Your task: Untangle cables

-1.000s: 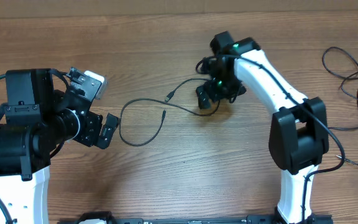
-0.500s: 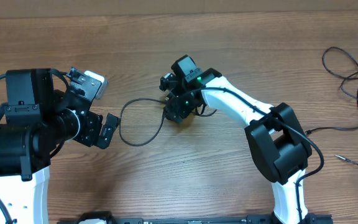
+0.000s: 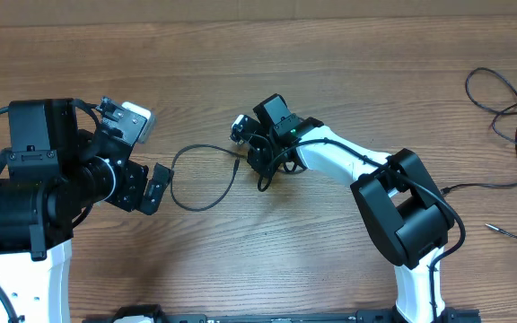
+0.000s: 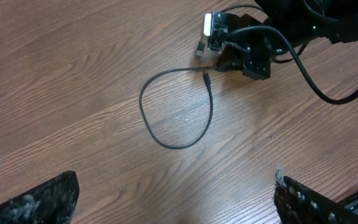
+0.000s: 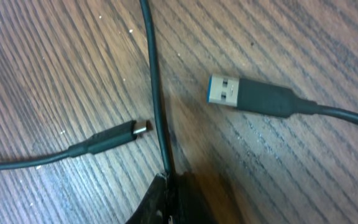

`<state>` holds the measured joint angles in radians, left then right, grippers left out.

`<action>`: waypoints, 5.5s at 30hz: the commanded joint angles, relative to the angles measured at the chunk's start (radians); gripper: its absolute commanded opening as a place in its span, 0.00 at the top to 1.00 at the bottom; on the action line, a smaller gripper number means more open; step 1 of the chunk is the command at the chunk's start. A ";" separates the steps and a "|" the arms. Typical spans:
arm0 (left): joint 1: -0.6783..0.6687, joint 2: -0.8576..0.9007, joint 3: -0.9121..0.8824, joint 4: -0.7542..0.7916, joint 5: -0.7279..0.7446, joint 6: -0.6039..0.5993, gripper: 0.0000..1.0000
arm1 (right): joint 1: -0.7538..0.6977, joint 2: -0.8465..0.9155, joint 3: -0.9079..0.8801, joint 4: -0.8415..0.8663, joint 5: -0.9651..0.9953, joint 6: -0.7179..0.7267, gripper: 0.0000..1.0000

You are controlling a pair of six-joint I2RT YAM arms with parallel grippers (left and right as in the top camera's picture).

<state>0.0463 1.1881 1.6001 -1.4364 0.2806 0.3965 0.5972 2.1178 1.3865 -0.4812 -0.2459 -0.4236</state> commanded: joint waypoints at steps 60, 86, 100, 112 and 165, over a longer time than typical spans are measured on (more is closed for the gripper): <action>-0.001 0.001 0.018 0.000 0.001 0.016 0.00 | -0.058 0.134 0.040 0.159 -0.047 0.153 0.67; -0.001 0.001 0.018 0.000 0.001 0.016 0.00 | -0.427 -0.662 0.239 -0.135 1.061 0.399 0.96; -0.001 0.001 0.018 0.000 0.001 0.016 0.00 | -0.800 -0.635 0.237 -0.340 0.053 0.499 0.00; -0.001 0.002 0.018 0.000 0.001 0.016 0.00 | -0.691 -0.263 0.236 -0.501 -0.212 0.627 0.00; -0.001 0.002 0.018 0.000 0.001 0.016 0.00 | -0.443 -0.389 -0.101 0.037 0.028 1.138 0.96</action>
<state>0.0463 1.1881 1.6001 -1.4368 0.2806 0.3962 0.1581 1.9114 1.2510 -0.4099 -0.3618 0.7029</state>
